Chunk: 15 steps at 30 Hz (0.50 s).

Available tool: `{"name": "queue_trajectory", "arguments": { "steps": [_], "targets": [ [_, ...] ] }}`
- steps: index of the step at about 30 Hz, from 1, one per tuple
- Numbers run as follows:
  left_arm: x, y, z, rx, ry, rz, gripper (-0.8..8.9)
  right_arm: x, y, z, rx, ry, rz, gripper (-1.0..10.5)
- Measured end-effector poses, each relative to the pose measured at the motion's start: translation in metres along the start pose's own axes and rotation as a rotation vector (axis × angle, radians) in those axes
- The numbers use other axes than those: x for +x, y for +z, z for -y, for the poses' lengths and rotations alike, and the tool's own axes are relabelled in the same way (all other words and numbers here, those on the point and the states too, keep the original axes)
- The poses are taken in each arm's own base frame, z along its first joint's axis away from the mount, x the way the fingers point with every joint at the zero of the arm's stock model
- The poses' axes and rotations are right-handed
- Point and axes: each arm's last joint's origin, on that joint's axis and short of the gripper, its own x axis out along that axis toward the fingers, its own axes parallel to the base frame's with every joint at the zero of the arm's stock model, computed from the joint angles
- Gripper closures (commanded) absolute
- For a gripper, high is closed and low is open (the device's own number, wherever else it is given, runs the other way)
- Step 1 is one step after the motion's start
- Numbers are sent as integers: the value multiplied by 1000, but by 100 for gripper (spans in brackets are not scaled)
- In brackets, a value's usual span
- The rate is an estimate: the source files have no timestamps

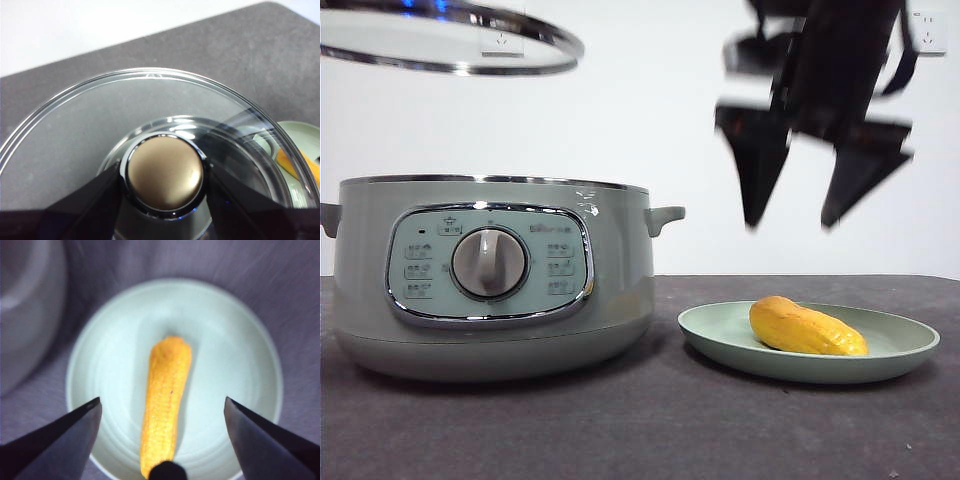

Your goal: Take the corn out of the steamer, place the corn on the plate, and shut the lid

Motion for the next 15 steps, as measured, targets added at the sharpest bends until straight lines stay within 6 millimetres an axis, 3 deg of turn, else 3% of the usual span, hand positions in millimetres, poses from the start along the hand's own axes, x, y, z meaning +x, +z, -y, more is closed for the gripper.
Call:
{"name": "queue_trajectory", "arguments": {
  "steps": [9, 15],
  "targets": [
    [48, -6, 4, -11, -69, -99, 822, -72, -13, 11, 28, 8, 184, 537],
    [84, -14, 7, -31, -98, -167, 822, -103, -27, 22, 59, -7, 237, 537]
  ]
}}
